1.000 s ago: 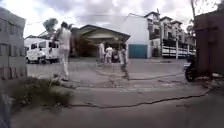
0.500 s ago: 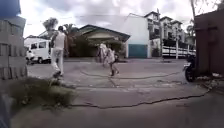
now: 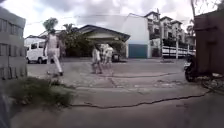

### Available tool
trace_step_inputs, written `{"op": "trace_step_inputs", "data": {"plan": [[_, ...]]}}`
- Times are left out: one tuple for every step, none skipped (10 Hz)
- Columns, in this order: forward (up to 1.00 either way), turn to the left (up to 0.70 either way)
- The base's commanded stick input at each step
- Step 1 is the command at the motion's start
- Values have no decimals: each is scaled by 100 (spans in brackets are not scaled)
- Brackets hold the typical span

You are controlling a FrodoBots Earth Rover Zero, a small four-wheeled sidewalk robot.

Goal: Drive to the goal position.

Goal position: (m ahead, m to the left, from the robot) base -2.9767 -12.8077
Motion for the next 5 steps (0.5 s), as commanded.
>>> {"op": "trace_step_inputs", "data": {"plan": [[-12, 0], [-12, 0], [-12, 0], [-12, 0], [-12, 0]]}}
